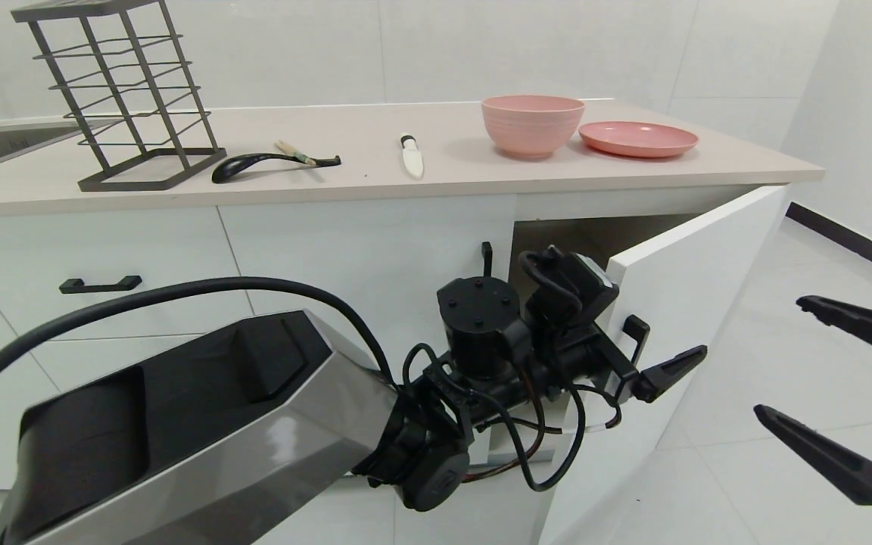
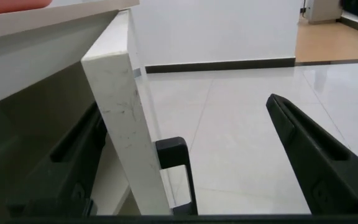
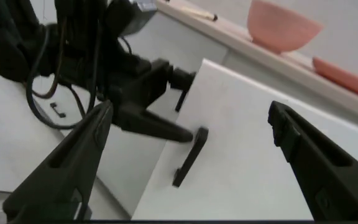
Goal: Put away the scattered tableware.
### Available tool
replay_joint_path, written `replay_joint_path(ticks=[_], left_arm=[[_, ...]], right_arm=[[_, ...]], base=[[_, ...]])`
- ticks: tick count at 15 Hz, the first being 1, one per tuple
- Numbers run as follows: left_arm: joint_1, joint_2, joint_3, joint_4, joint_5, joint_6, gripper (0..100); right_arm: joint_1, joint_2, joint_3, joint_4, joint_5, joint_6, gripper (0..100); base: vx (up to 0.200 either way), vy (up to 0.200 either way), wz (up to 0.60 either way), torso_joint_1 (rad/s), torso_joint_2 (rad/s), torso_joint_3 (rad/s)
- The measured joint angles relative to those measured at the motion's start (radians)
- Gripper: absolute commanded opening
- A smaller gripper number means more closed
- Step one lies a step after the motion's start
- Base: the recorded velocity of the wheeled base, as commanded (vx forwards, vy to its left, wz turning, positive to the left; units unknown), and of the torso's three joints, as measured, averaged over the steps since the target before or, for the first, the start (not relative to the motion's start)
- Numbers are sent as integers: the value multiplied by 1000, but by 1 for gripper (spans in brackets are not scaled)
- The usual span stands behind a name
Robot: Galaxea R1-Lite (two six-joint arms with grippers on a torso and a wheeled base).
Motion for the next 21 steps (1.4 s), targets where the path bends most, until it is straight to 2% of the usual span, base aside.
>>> replay_joint_path(ticks=[3, 9, 12, 15, 16, 18, 19, 21], left_arm=[[-37, 18, 0, -5, -1, 0, 100], [-157, 39, -12, -1, -4, 0, 100], [-215, 67, -64, 32, -8, 0, 100], [-304, 126, -145, 48, -11, -1, 100], [-315, 139, -158, 47, -10, -4, 100], [-281, 145, -162, 34, -6, -17, 100], [-241, 130, -138, 14, -7, -23, 100], [-152, 50, -7, -9, -11, -25, 100]], right_arm=[[-3, -65, -32, -5, -3, -2, 100], [-8, -112, -213, -8, -5, 1, 100], [-8, -142, -233, -7, -6, -2, 100], [-8, -174, -249, -7, -6, -5, 100], [-9, -189, -252, -6, -6, -6, 100], [-9, -220, -254, -5, -5, -6, 100], [-8, -237, -249, -3, -5, -6, 100], [-8, -267, -208, 2, -4, -3, 100]], base=[[0, 0, 0, 0, 0, 0], [0, 0, 0, 0, 0, 0], [0, 0, 0, 0, 0, 0], [0, 0, 0, 0, 0, 0], [0, 0, 0, 0, 0, 0], [0, 0, 0, 0, 0, 0], [0, 0, 0, 0, 0, 0], [0, 0, 0, 0, 0, 0]])
